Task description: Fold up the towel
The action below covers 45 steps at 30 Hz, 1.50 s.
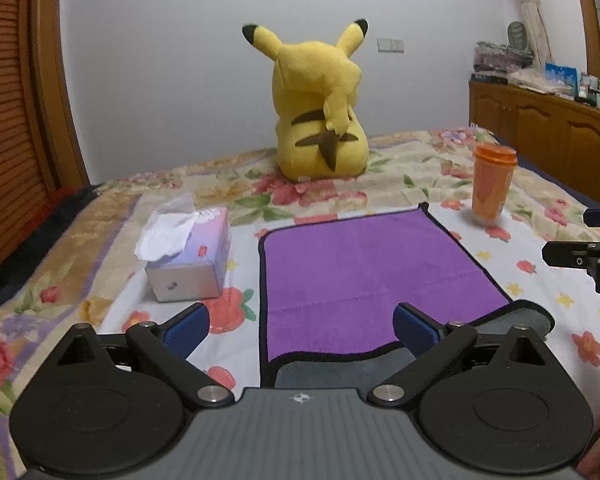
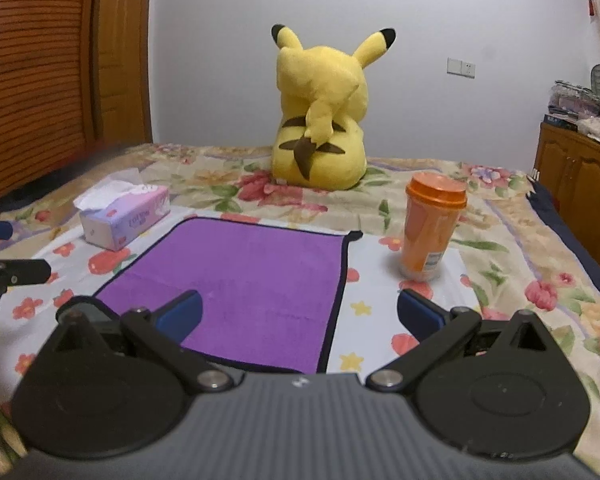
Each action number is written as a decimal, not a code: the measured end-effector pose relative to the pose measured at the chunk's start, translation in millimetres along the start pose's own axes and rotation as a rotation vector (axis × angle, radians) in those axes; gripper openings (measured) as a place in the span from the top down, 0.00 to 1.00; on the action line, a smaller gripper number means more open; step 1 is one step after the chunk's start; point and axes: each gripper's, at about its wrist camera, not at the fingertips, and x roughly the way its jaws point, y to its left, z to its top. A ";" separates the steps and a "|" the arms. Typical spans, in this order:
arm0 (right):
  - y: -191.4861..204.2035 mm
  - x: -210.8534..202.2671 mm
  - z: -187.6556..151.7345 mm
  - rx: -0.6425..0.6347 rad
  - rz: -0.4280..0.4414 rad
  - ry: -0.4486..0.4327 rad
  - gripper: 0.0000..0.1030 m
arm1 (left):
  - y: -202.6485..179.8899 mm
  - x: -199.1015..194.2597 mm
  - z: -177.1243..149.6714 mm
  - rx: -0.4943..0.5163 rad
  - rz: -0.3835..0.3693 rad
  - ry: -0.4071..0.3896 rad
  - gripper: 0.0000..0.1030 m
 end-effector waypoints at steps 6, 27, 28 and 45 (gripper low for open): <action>-1.5 13.1 -1.9 -0.003 0.010 0.049 0.00 | 9.6 23.1 -3.0 -0.010 -0.041 0.079 0.10; -4.3 49.3 -20.5 0.007 0.048 0.228 0.00 | 35.5 82.7 -20.5 -0.054 -0.131 0.274 0.40; -4.9 50.8 -21.2 0.013 0.049 0.236 0.00 | 36.1 83.8 -20.9 -0.060 -0.134 0.281 0.41; -14.6 65.3 -30.3 0.104 0.125 0.361 0.16 | 35.4 88.8 -27.7 -0.066 -0.153 0.351 0.57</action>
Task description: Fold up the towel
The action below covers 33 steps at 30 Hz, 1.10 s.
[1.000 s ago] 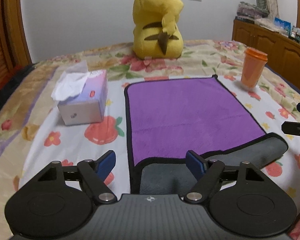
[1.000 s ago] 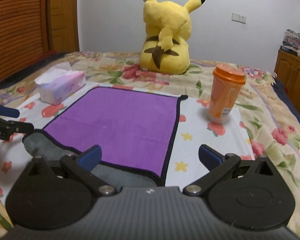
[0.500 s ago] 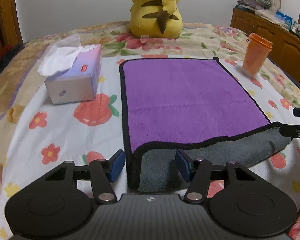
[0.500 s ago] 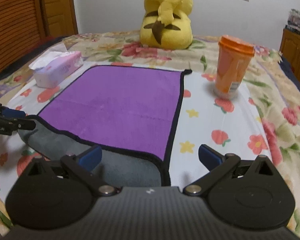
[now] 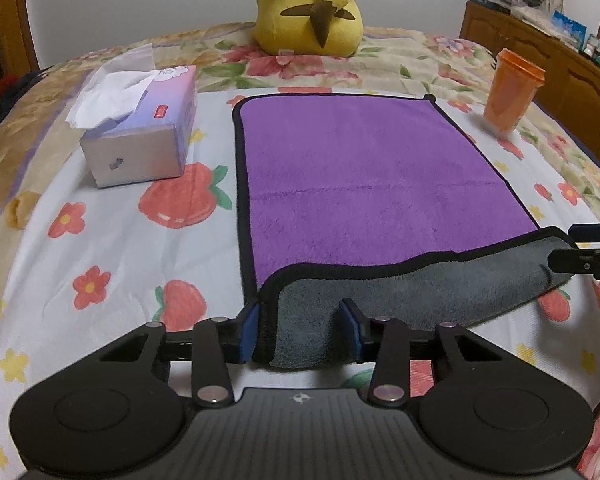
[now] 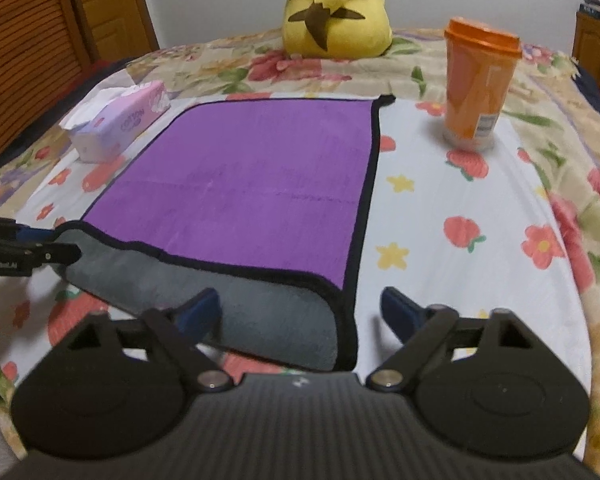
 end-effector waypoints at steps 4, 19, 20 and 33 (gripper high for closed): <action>-0.9 -0.3 0.2 0.006 0.017 0.013 0.23 | -0.1 -1.0 0.3 0.004 0.000 0.000 0.62; -7.6 0.4 3.7 0.010 0.027 0.037 0.76 | -4.3 -3.2 0.2 0.022 -0.006 -0.007 0.82; -7.6 1.0 3.3 0.005 0.019 0.038 0.78 | -4.3 -2.8 0.1 0.022 -0.002 -0.006 0.82; -5.5 -0.7 3.4 -0.031 0.025 0.038 0.96 | -5.3 -11.6 1.7 0.025 -0.024 -0.040 0.92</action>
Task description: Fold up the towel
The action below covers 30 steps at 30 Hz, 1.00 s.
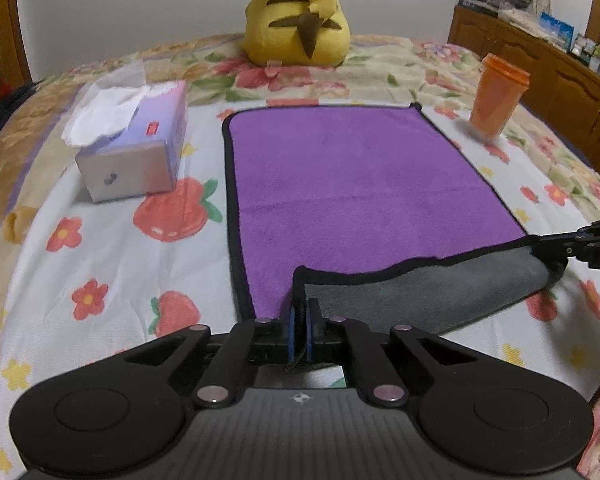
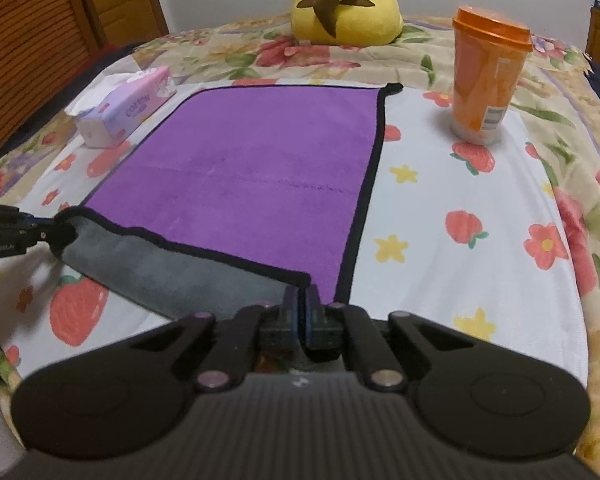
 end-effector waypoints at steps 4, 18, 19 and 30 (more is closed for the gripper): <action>-1.2 -4.2 2.6 0.000 -0.003 -0.031 0.96 | -7.4 -14.3 4.6 0.019 -0.016 -0.055 0.92; -9.1 -22.6 17.1 0.015 0.017 -0.150 0.97 | -10.4 -41.7 15.8 -0.012 -0.015 -0.193 0.93; -10.2 -22.9 17.8 0.017 0.018 -0.156 0.97 | -9.7 -42.5 16.8 -0.018 -0.014 -0.199 0.93; -16.7 -25.5 26.7 0.020 0.029 -0.216 0.97 | -5.0 -48.7 20.8 -0.037 0.001 -0.252 0.93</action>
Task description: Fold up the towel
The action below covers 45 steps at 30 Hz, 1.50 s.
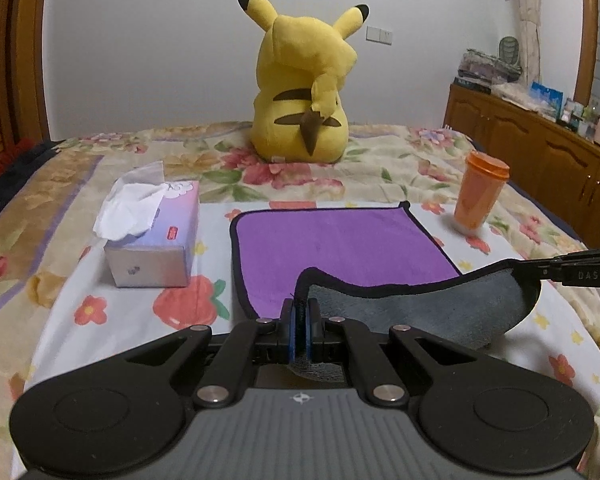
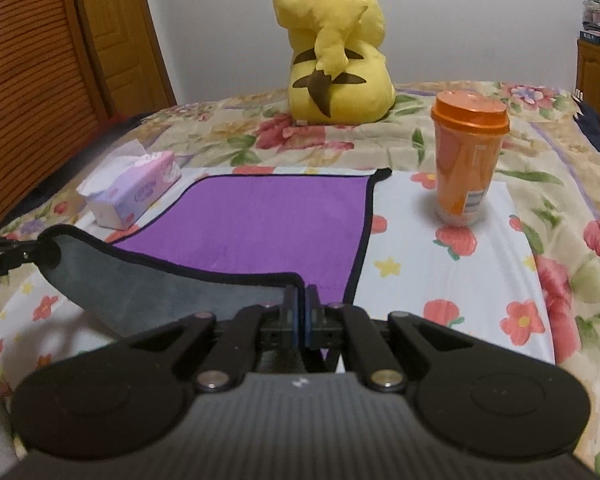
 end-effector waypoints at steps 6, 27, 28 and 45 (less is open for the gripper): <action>5.4 -8.4 8.1 -0.023 0.025 -0.053 0.97 | 5.6 2.8 7.1 -0.010 -0.004 -0.016 0.93; -4.1 6.5 21.2 -0.073 0.008 -0.094 0.97 | 7.6 19.0 28.0 0.015 -0.010 -0.063 0.93; -5.0 9.1 21.4 -0.075 0.006 -0.091 0.97 | 7.7 20.9 28.1 0.017 -0.011 -0.061 0.93; -8.6 34.8 31.6 -0.126 0.002 -0.082 0.97 | 13.2 52.6 38.4 0.035 -0.008 -0.051 0.93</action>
